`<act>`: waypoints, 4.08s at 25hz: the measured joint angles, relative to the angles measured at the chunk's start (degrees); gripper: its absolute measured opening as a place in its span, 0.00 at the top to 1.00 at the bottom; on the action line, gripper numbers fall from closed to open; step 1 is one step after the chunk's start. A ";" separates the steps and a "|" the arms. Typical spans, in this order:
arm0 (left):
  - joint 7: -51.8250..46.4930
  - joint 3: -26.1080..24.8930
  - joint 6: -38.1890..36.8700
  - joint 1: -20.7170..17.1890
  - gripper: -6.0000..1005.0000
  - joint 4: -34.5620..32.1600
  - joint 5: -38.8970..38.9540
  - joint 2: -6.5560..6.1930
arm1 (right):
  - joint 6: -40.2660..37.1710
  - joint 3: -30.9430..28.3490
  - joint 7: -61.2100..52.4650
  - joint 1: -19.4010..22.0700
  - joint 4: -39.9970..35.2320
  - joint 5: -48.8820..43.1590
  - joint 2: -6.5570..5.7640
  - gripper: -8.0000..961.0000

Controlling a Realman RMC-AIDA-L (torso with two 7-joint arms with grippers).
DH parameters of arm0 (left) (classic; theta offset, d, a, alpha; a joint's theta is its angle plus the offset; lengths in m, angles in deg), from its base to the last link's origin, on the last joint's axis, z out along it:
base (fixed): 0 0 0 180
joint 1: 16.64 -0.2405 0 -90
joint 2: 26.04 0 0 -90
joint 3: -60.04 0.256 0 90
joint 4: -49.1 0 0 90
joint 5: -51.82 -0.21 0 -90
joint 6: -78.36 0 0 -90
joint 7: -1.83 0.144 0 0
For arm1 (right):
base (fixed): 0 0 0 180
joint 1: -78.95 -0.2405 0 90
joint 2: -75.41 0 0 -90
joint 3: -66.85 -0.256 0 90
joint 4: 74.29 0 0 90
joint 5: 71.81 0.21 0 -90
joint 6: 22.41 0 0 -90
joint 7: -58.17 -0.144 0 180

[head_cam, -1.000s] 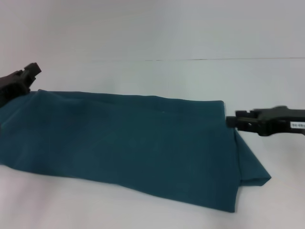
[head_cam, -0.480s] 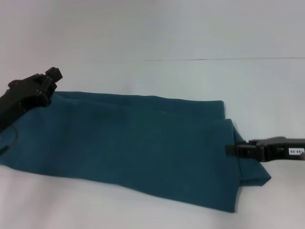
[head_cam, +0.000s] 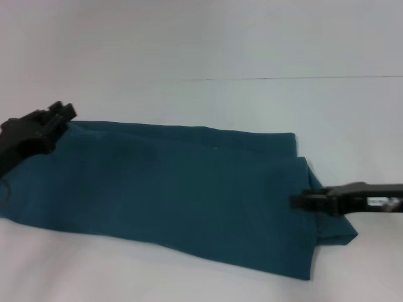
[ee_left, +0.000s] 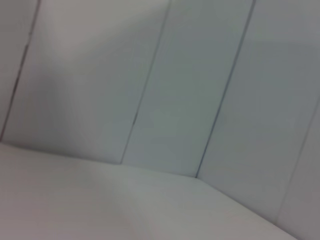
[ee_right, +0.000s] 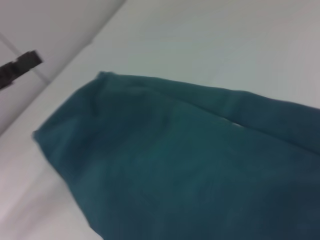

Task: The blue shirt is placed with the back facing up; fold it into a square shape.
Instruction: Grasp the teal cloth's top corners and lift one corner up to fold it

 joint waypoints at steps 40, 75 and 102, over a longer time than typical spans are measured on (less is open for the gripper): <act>-54.60 3.07 -8.06 12.83 0.47 -23.55 -73.44 -10.58 | 28.01 -0.46 25.98 -25.92 24.93 -4.43 -0.02 0.55; -48.55 6.33 -1.31 15.13 0.47 -13.40 -75.04 -10.58 | 30.95 -0.50 26.50 -26.58 27.53 -2.78 -0.11 0.55; -48.58 7.12 1.31 15.30 0.85 -10.71 -74.70 -10.20 | 31.45 -1.04 27.30 -26.40 27.60 -0.85 -0.28 0.55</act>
